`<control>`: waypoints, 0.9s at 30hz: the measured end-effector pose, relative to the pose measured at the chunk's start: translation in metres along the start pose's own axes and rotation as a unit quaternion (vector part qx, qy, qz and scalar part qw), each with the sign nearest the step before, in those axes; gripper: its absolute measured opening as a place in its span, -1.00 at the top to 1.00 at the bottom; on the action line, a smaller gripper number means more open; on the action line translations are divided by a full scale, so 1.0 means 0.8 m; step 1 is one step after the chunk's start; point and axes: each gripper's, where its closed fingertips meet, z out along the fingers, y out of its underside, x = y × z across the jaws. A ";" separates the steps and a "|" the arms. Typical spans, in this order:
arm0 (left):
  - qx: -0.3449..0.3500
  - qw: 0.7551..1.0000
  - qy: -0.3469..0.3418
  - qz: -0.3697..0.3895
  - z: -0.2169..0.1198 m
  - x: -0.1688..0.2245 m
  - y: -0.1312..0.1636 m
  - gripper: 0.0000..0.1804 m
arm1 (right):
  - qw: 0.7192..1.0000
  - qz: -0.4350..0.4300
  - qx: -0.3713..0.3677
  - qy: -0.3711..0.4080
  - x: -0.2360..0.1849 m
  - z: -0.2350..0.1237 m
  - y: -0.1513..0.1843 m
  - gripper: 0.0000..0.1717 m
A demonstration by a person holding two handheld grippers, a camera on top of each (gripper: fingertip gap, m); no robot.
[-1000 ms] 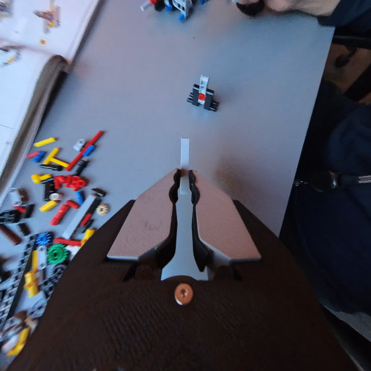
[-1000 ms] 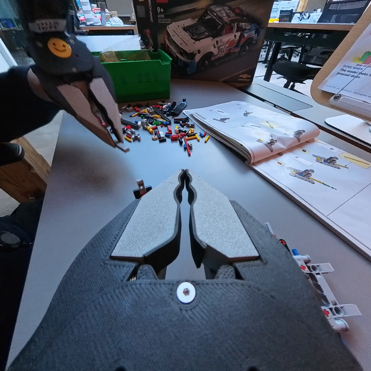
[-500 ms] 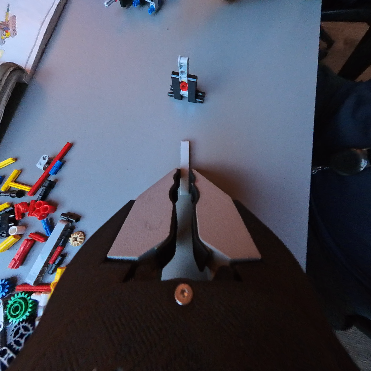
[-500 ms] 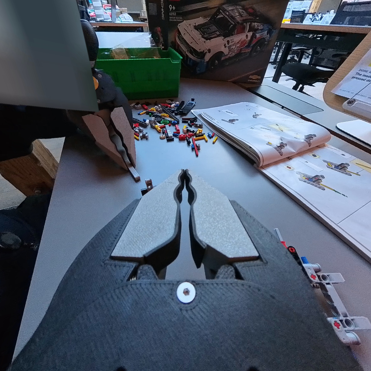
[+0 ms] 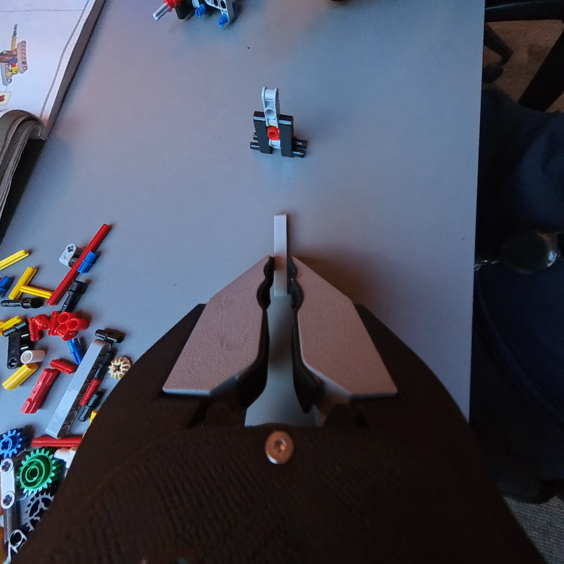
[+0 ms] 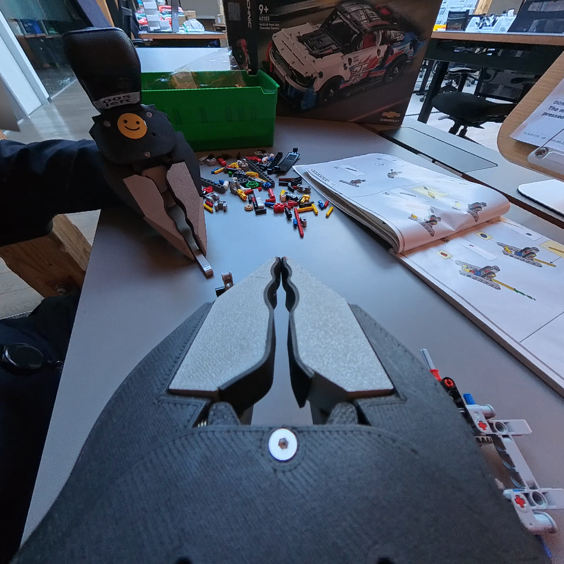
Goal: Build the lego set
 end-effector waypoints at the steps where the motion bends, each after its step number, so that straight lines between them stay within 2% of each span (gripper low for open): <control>1: 0.000 1.000 0.000 0.000 0.000 0.000 0.000 0.93 | 1.000 -0.001 0.000 0.001 0.000 0.000 0.000 1.00; 27: 0.001 1.000 0.007 0.004 0.000 0.003 0.000 0.94 | 1.000 0.005 -0.010 -0.010 -0.003 0.007 0.006 1.00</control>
